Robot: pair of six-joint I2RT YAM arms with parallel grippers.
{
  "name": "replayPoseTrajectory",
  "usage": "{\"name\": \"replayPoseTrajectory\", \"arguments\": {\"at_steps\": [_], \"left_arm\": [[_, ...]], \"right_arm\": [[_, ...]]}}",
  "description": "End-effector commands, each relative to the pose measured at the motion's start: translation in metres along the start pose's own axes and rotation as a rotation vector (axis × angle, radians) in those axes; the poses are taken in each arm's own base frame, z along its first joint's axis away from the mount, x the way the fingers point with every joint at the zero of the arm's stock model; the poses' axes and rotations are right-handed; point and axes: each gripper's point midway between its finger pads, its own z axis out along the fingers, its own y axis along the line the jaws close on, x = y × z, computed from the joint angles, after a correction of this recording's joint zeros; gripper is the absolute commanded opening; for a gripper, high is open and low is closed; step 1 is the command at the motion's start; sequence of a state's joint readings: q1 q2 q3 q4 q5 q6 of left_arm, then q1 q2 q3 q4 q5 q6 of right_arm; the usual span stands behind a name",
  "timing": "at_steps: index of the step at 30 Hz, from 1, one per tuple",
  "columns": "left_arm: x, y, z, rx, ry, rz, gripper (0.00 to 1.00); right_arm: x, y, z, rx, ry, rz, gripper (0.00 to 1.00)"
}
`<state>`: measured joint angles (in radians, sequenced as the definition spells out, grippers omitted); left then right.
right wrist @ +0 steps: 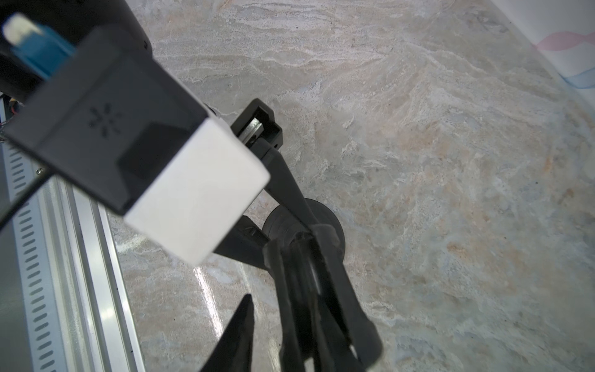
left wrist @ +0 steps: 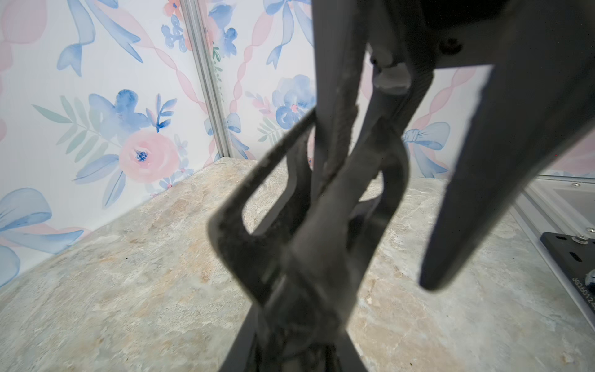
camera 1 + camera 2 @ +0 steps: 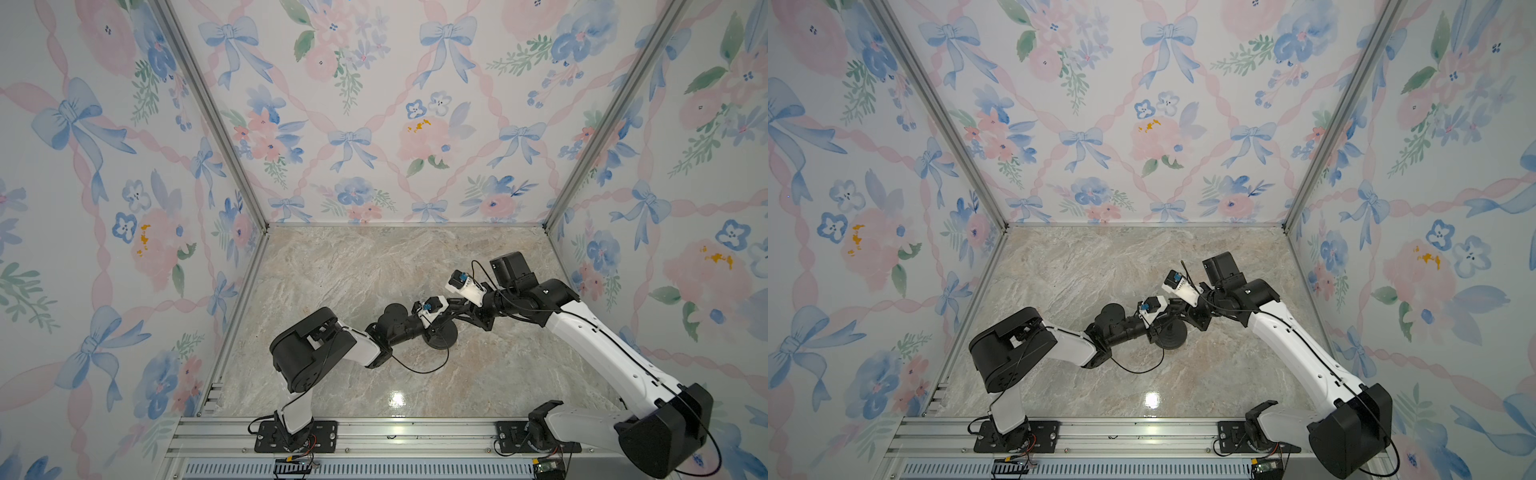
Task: Assemble a microphone stand
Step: Screw the microphone stand pole into the microphone stand base.
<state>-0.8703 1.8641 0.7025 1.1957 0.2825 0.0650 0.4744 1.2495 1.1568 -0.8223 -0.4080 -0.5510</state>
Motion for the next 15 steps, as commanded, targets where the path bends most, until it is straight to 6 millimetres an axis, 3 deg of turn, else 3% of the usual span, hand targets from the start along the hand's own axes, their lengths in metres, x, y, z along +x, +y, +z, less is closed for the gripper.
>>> {"name": "replayPoseTrajectory", "arguments": {"at_steps": [1, 5, 7, 9, 11, 15], "left_arm": [[0.017, 0.004, 0.004, -0.011, 0.039, 0.016, 0.0], [0.018, 0.004, 0.003, -0.008, 0.041, 0.014, 0.0], [0.019, 0.005, 0.003, -0.011, 0.041, 0.011, 0.0], [0.018, 0.005, 0.004, -0.007, 0.038, 0.005, 0.0], [0.018, 0.006, 0.005, -0.004, 0.037, 0.0, 0.0], [0.022, 0.006, 0.006, 0.0, 0.044, -0.01, 0.0]], "right_arm": [[0.013, 0.022, -0.012, -0.066, 0.087, 0.014, 0.35], [-0.017, 0.029, -0.046, -0.053, -0.029, -0.002, 0.42], [-0.034, 0.02, -0.061, 0.005, -0.105, 0.02, 0.44], [-0.047, -0.001, -0.072, 0.11, -0.177, 0.083, 0.5], [-0.049, -0.013, -0.075, 0.156, -0.186, 0.118, 0.52], [-0.039, -0.015, -0.061, 0.087, -0.04, 0.099, 0.54]]}}
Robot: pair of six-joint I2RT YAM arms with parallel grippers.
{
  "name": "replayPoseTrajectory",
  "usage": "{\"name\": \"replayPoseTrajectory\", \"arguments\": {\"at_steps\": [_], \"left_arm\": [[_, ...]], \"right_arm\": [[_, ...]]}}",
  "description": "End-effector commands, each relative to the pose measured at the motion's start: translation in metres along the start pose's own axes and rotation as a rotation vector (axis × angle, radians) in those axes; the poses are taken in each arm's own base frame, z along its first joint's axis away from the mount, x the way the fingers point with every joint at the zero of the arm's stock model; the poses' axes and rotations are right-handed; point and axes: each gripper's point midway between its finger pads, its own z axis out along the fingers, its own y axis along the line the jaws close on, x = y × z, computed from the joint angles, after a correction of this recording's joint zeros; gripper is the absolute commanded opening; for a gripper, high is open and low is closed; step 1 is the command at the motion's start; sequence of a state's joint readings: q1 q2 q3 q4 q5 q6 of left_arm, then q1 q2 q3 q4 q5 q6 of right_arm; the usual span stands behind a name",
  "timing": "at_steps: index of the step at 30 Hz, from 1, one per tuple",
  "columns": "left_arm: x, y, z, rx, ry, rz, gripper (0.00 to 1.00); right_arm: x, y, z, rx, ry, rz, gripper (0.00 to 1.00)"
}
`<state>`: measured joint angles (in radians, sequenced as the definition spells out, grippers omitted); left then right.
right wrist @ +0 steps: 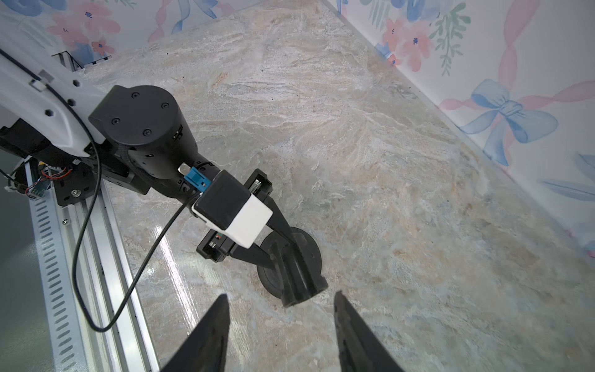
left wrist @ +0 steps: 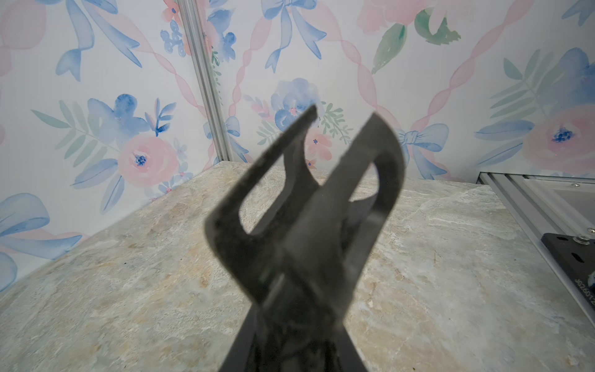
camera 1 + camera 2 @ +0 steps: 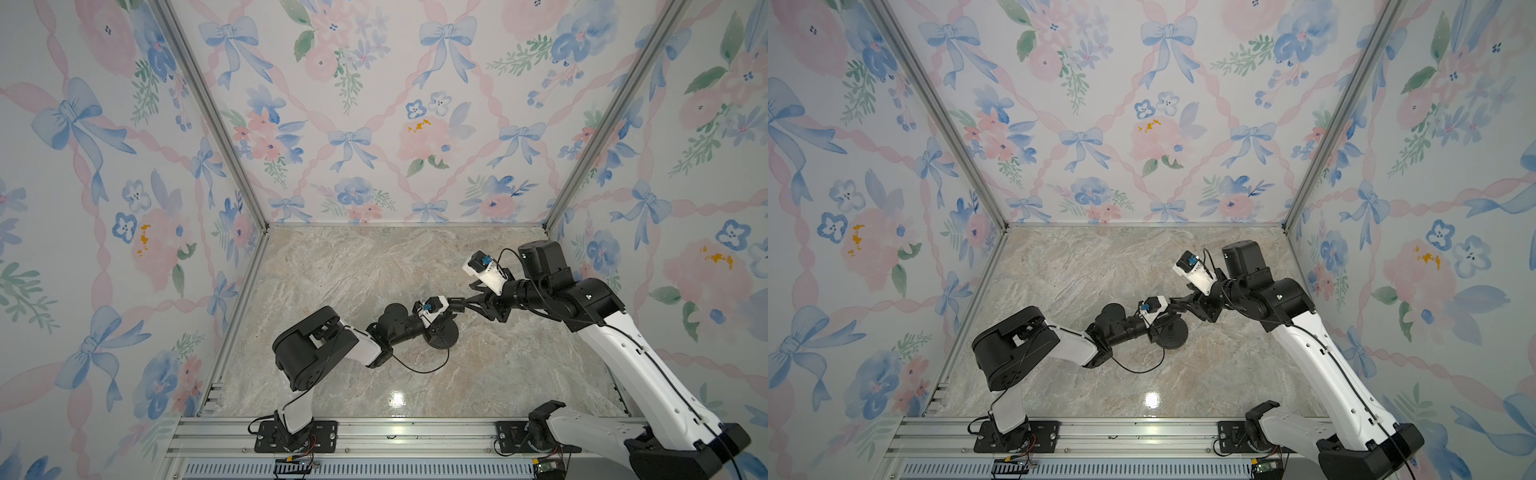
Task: Assemble a microphone stand
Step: Screw the microphone stand pole into the microphone stand base.
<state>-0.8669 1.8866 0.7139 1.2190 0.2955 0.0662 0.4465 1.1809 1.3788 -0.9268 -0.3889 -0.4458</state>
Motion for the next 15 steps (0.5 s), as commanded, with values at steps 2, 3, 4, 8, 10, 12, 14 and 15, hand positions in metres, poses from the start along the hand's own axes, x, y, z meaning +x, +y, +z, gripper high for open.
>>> {"name": "replayPoseTrajectory", "arguments": {"at_steps": [2, 3, 4, 8, 10, 12, 14, 15], "left_arm": [[0.023, 0.006, 0.003, -0.009, 0.06, -0.016, 0.0], [0.024, 0.005, 0.003, -0.007, 0.063, -0.018, 0.0], [0.025, 0.005, 0.003, -0.005, 0.063, -0.019, 0.0], [0.028, 0.005, 0.005, 0.0, 0.067, -0.029, 0.0], [0.029, 0.005, 0.005, 0.002, 0.068, -0.034, 0.0], [0.028, 0.007, 0.006, 0.002, 0.066, -0.039, 0.0], [0.028, 0.007, 0.005, 0.001, 0.066, -0.038, 0.0], [0.029, 0.007, 0.005, 0.001, 0.067, -0.039, 0.0]], "right_arm": [[0.02, -0.003, 0.018, -0.082, 0.202, 0.07, 0.5], [0.024, -0.003, 0.021, -0.098, 0.255, 0.087, 0.47], [0.028, -0.003, 0.024, -0.106, 0.311, 0.095, 0.46], [0.049, -0.013, 0.032, -0.061, 0.504, 0.129, 0.44], [0.054, -0.012, 0.036, -0.084, 0.554, 0.142, 0.41], [0.054, -0.011, 0.039, -0.097, 0.57, 0.142, 0.39], [0.051, -0.013, 0.041, -0.087, 0.564, 0.139, 0.39], [0.049, -0.014, 0.043, -0.078, 0.56, 0.135, 0.39]]}}
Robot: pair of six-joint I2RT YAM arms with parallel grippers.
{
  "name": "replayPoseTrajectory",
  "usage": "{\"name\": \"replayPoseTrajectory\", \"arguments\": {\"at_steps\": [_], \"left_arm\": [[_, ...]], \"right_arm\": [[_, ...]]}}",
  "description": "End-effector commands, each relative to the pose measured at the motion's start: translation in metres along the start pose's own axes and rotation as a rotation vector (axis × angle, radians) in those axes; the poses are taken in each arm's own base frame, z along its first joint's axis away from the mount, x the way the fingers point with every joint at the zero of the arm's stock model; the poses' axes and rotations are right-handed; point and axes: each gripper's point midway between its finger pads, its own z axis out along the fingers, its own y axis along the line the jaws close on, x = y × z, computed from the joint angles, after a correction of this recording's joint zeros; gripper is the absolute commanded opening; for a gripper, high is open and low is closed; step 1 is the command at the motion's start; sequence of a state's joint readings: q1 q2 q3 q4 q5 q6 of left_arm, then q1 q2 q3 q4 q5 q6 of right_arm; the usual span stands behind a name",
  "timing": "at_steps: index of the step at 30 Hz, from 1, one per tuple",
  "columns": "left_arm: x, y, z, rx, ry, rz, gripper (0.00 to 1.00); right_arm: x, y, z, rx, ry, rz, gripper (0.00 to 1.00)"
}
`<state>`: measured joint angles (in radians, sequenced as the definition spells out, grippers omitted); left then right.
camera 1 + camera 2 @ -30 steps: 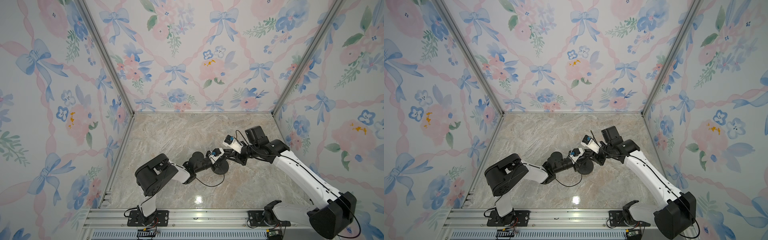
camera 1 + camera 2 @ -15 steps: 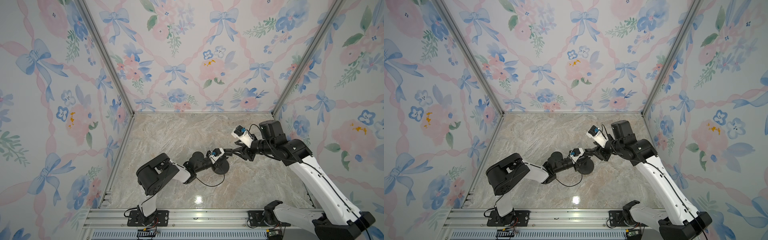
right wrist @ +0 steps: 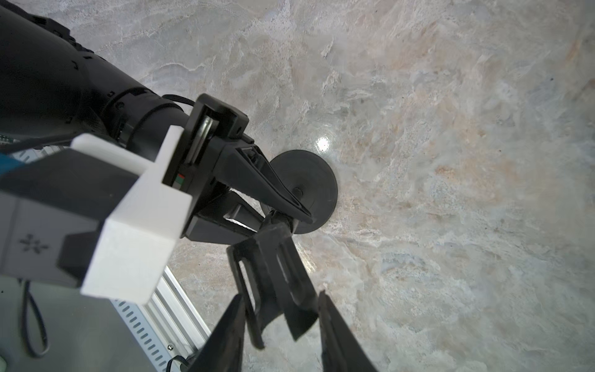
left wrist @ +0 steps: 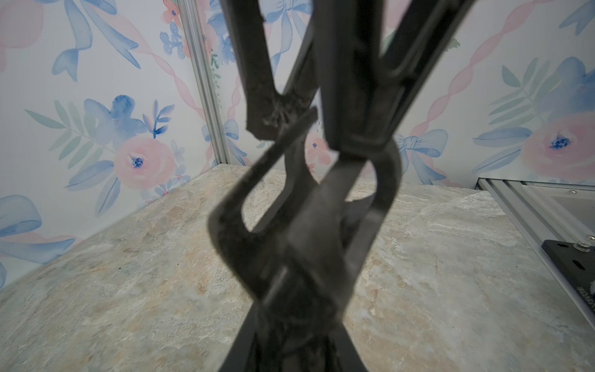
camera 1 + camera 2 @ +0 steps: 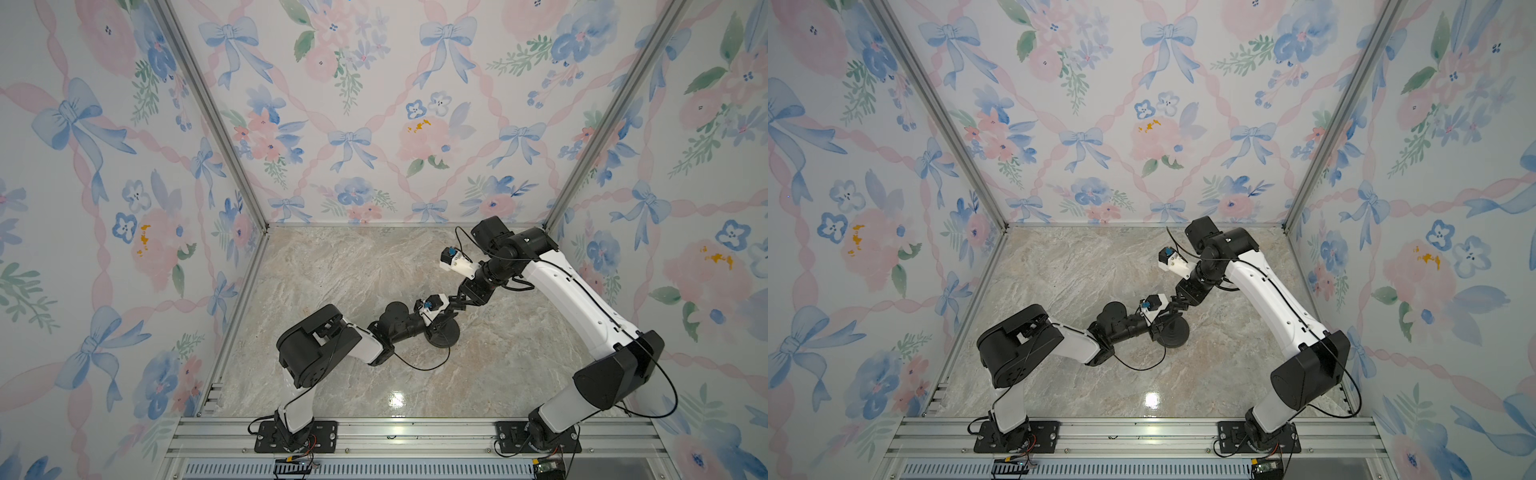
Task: Assemble a microphone stand
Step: Screw the microphone stand pole into the microphone stand base.
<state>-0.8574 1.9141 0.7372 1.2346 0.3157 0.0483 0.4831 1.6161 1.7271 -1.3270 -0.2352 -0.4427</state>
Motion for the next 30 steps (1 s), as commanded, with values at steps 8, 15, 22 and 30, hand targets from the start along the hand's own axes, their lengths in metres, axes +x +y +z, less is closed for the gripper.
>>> {"name": "replayPoseTrajectory", "arguments": {"at_steps": [8, 15, 22, 30], "left_arm": [[0.03, 0.004, 0.003, 0.0, 0.081, -0.029, 0.0], [0.029, 0.008, 0.0, -0.02, 0.082, -0.028, 0.02], [0.03, 0.016, 0.0, -0.055, 0.085, -0.037, 0.08], [0.034, 0.016, -0.001, -0.053, 0.091, -0.043, 0.08]], "right_arm": [[-0.007, 0.004, 0.012, 0.028, 0.101, -0.03, 0.37], [-0.008, -0.003, 0.022, 0.038, 0.152, -0.004, 0.16], [0.001, 0.002, 0.033, 0.059, 0.155, 0.124, 0.02], [0.016, 0.002, 0.017, 0.096, 0.092, 0.084, 0.31]]}}
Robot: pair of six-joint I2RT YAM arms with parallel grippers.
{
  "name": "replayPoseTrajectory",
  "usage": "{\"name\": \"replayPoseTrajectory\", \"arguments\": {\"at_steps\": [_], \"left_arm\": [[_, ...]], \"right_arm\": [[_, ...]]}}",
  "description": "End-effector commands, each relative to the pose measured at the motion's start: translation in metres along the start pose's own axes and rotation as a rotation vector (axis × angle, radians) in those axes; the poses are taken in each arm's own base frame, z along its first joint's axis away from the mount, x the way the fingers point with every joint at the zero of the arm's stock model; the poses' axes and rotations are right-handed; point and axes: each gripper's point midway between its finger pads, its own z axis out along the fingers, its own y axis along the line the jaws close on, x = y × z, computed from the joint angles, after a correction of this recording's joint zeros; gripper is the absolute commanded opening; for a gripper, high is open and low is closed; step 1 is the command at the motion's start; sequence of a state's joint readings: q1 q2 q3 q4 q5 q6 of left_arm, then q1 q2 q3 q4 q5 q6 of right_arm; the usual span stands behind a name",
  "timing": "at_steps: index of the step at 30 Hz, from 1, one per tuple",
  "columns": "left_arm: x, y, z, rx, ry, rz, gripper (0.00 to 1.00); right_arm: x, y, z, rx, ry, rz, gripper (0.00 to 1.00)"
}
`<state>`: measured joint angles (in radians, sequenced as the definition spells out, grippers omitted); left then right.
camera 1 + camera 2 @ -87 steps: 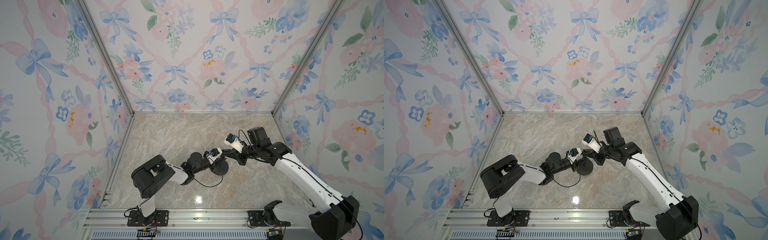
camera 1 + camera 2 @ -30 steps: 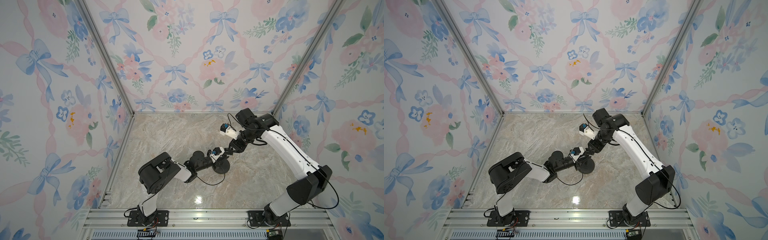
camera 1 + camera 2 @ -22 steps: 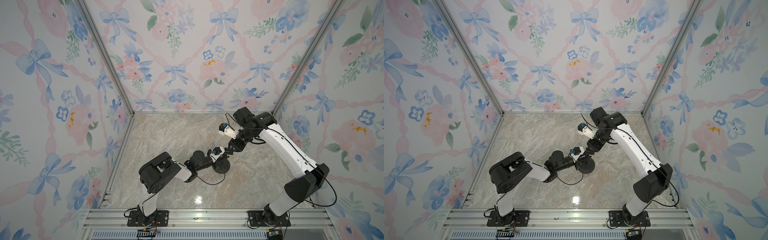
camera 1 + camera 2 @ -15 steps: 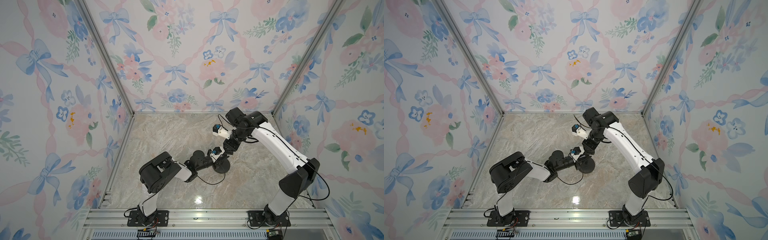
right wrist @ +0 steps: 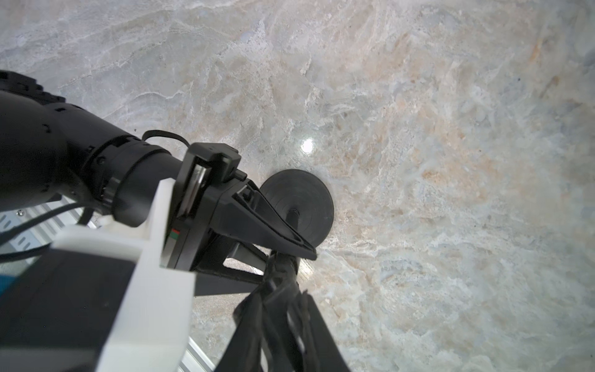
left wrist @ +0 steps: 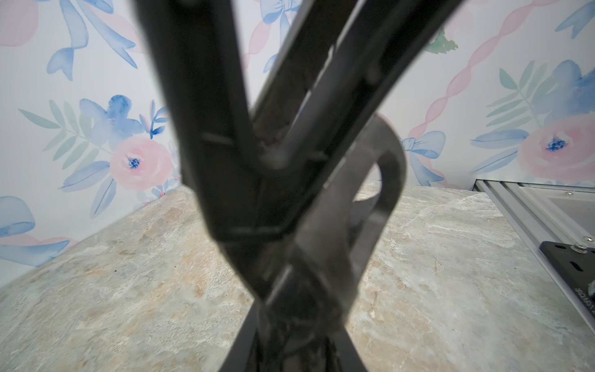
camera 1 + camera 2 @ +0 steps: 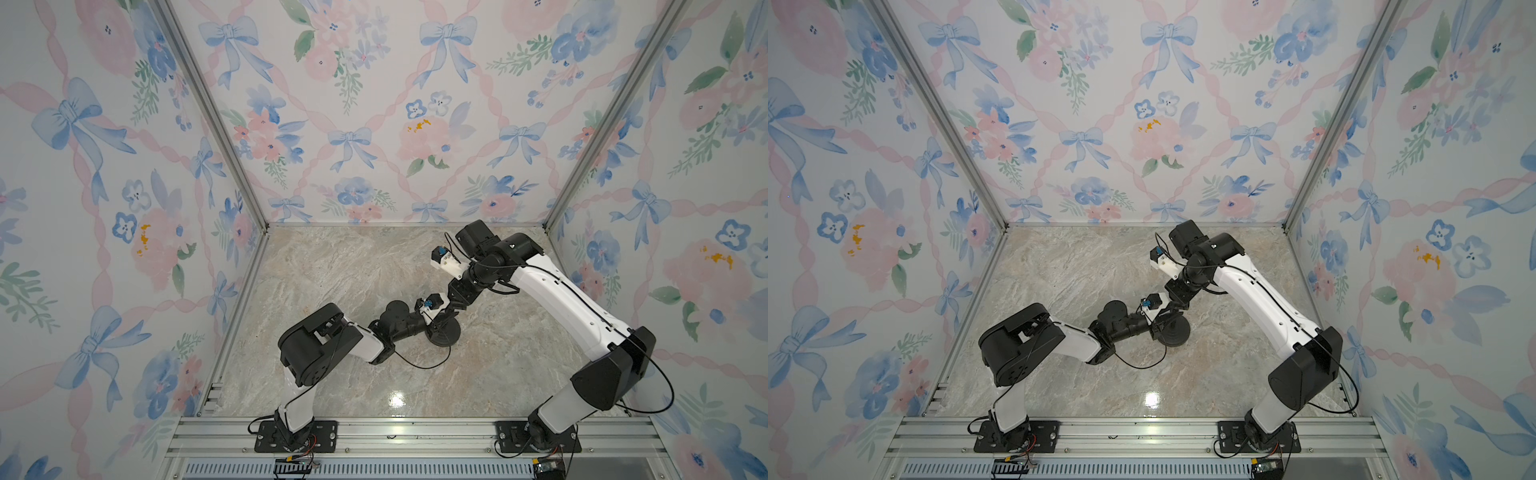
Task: Assemble a microphone stand
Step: Screw the microphone stand pole into the microphone stand base.
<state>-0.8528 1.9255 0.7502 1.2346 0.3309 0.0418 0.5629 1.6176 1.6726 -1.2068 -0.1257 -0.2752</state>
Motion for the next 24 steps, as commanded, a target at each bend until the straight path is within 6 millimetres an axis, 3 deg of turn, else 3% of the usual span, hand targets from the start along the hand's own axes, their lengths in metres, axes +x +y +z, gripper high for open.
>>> {"name": "replayPoseTrajectory", "arguments": {"at_steps": [1, 5, 8, 12, 16, 24], "left_arm": [[0.033, 0.015, -0.004, -0.063, 0.094, -0.037, 0.08], [0.033, 0.017, -0.004, -0.067, 0.094, -0.035, 0.08], [0.034, 0.017, -0.004, -0.069, 0.096, -0.038, 0.08], [0.033, 0.018, -0.004, -0.078, 0.095, -0.043, 0.1], [0.034, 0.021, -0.004, -0.092, 0.097, -0.047, 0.16], [0.032, 0.025, -0.004, -0.114, 0.093, -0.055, 0.24]], "right_arm": [[0.032, 0.0, -0.005, 0.003, 0.11, -0.03, 0.33], [0.031, -0.002, -0.009, -0.015, 0.133, -0.081, 0.32], [0.033, -0.004, 0.001, -0.031, 0.203, -0.096, 0.28], [0.031, -0.01, 0.01, -0.022, 0.244, -0.074, 0.12], [0.03, -0.009, 0.017, -0.019, 0.248, 0.008, 0.04], [0.044, -0.003, 0.026, 0.063, 0.179, 0.255, 0.02]]}}
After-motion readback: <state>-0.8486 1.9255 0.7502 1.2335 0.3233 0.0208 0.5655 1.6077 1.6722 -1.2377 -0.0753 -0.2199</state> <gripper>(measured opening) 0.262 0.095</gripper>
